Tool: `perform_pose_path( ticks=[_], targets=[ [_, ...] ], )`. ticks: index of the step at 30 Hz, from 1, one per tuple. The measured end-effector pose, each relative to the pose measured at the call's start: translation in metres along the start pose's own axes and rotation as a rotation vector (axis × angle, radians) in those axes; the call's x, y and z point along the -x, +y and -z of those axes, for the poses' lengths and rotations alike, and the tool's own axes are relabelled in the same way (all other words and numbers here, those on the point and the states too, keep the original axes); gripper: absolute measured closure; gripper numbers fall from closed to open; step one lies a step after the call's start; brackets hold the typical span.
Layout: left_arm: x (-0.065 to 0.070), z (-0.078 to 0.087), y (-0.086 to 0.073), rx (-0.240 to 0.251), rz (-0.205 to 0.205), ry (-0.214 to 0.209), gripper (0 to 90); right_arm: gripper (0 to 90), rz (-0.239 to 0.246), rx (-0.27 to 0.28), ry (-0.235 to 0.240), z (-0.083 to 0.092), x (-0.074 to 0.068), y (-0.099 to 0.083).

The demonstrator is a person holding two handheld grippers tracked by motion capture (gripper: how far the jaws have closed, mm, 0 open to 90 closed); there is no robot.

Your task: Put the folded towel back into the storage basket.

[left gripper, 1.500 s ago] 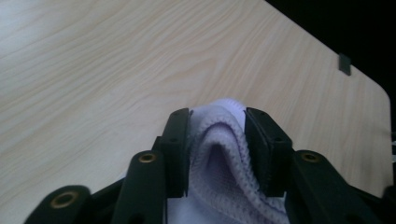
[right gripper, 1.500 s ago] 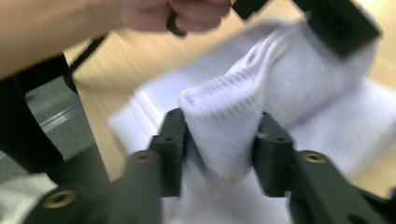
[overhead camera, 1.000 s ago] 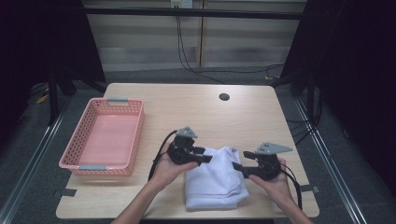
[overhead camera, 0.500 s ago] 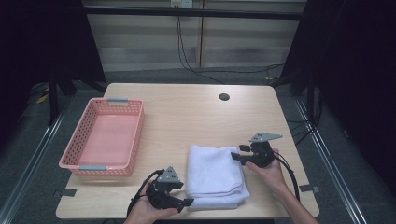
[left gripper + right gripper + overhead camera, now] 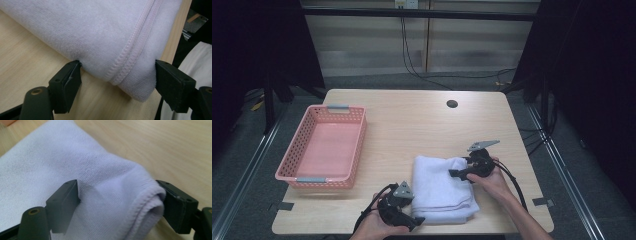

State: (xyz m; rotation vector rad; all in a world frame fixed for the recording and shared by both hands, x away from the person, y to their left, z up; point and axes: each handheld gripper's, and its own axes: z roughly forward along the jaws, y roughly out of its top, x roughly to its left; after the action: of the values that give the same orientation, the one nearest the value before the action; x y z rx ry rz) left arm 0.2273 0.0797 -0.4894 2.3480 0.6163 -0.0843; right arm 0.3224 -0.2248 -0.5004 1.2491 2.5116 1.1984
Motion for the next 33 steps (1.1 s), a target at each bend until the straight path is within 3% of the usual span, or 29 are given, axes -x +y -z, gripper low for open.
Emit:
perform_pose_path(
  ticks=[4, 7, 8, 9, 10, 11, 12, 13, 14, 17, 18, 20, 22, 23, 24, 33],
  targets=[
    [0.001, -0.001, 0.002, -0.005, 0.006, -0.016, 20.2, 20.7, 0.013, -0.016, 0.005, -0.002, -0.003, -0.001],
    [0.002, -0.003, 0.003, -0.006, -0.004, -0.008, 23.7, 22.5, 0.027, -0.017, -0.004, -0.002, -0.004, -0.002],
    [0.003, -0.004, 0.004, -0.009, -0.034, 0.007, 26.3, 25.2, 0.033, -0.025, -0.002, -0.002, -0.005, -0.002],
    [0.003, -0.004, 0.004, -0.009, -0.034, 0.007, 30.9, 25.2, 0.033, -0.025, -0.002, -0.002, -0.005, -0.002],
    [0.005, -0.003, 0.004, -0.013, -0.049, 0.031, 30.9, 30.3, 0.036, -0.023, 0.003, -0.002, -0.005, -0.002],
    [0.004, -0.002, 0.005, -0.036, -0.092, 0.045, 36.0, 35.0, 0.039, -0.022, 0.016, -0.002, -0.006, -0.002],
    [0.005, -0.002, 0.005, -0.036, -0.109, 0.071, 44.5, 44.3, 0.038, -0.024, 0.038, -0.002, -0.007, -0.002],
    [0.005, -0.002, 0.005, -0.041, -0.111, 0.074, 44.5, 44.3, 0.038, -0.024, 0.038, -0.002, -0.007, -0.002],
    [0.004, 0.000, 0.006, -0.050, -0.095, 0.065, 53.1, 49.8, 0.025, -0.021, 0.055, -0.002, -0.006, -0.002],
    [0.001, 0.001, 0.006, -0.048, -0.081, 0.049, 62.4, 54.5, 0.013, -0.023, 0.075, -0.002, -0.005, -0.002],
    [-0.002, 0.000, 0.005, -0.018, -0.021, 0.017, 63.8, 59.7, 0.006, -0.028, 0.088, -0.002, -0.006, -0.002],
    [-0.004, 0.000, 0.005, -0.015, -0.002, -0.001, 64.9, 61.2, 0.004, -0.027, 0.091, -0.002, -0.006, -0.002],
    [-0.010, 0.001, 0.005, -0.012, -0.008, -0.041, 65.6, 63.9, 0.005, -0.029, 0.093, -0.001, -0.006, -0.001],
    [-0.010, 0.001, 0.005, -0.012, -0.008, -0.041, 65.6, 64.2, 0.002, -0.029, 0.095, 0.000, -0.006, -0.001],
    [-0.012, 0.001, 0.005, -0.002, 0.017, -0.056, 65.6, 64.5, 0.001, -0.028, 0.096, 0.000, -0.006, -0.001],
    [-0.014, 0.008, 0.009, 0.034, 0.026, -0.078, 70.2, 66.4, -0.008, -0.011, 0.100, 0.007, -0.006, 0.005]
  ],
)
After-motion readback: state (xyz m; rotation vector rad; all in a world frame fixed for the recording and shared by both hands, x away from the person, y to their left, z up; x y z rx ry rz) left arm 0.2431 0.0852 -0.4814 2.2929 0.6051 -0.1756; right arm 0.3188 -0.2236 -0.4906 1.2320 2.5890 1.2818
